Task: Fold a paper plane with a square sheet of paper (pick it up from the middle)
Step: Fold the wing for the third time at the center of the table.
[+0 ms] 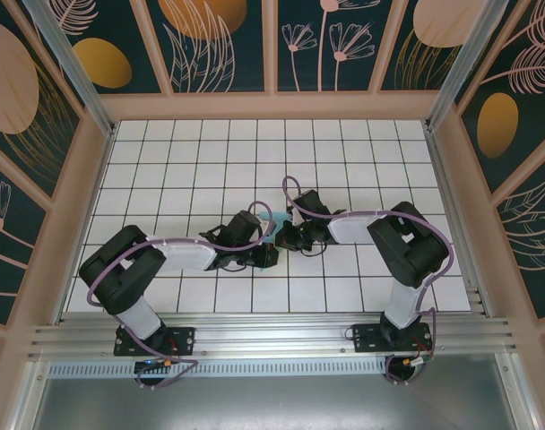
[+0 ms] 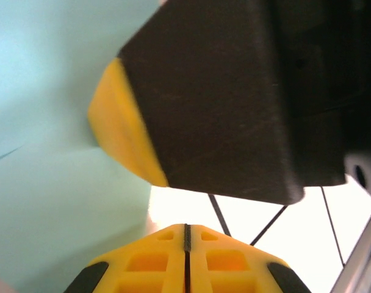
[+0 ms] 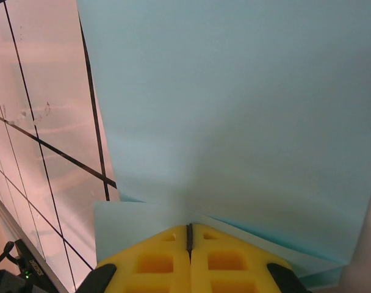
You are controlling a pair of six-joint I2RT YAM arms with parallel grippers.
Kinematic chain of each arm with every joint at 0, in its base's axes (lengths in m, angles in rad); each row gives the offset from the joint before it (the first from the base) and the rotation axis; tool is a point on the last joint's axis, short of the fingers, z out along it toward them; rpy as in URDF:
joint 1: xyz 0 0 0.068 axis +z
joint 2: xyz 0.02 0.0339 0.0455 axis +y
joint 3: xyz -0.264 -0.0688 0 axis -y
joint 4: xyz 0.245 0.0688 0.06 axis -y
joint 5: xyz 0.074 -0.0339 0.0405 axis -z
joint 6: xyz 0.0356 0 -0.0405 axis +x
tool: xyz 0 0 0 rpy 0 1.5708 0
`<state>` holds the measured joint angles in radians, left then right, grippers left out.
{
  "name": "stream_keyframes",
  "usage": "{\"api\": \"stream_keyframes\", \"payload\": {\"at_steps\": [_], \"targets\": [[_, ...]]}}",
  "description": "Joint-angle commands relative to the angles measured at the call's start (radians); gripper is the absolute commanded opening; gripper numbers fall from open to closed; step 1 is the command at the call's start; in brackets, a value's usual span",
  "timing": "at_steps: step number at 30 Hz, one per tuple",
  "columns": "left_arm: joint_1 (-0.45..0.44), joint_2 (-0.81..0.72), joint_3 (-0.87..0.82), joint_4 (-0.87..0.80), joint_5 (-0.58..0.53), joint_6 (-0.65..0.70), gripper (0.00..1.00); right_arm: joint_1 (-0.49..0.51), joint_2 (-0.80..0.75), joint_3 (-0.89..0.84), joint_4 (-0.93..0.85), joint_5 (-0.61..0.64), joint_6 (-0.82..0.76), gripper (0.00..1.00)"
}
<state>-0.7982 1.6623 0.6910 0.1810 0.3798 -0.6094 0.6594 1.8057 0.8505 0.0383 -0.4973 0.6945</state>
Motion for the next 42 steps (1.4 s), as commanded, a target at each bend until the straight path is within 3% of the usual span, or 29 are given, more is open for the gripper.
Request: {"api": "stream_keyframes", "payload": {"at_steps": [1, 20, 25, 32, 42], "targets": [[0.005, 0.018, 0.01, -0.028, -0.041, 0.036, 0.1, 0.003, 0.064, -0.033, -0.063, 0.092, 0.003, 0.05], [0.005, 0.011, -0.098, -0.009, -0.055, 0.049, 0.08, -0.002, 0.081, -0.024, -0.095, 0.113, -0.017, 0.05], [0.005, 0.006, -0.124, 0.081, 0.069, 0.004, 0.09, -0.001, 0.091, -0.02, -0.099, 0.115, -0.023, 0.05], [0.009, 0.046, -0.15, 0.143, 0.132, -0.074, 0.08, 0.0, 0.09, -0.019, -0.113, 0.126, -0.026, 0.05], [0.008, -0.027, -0.129, 0.018, -0.001, -0.016, 0.11, 0.0, 0.103, -0.007, -0.12, 0.132, -0.032, 0.05]]}}
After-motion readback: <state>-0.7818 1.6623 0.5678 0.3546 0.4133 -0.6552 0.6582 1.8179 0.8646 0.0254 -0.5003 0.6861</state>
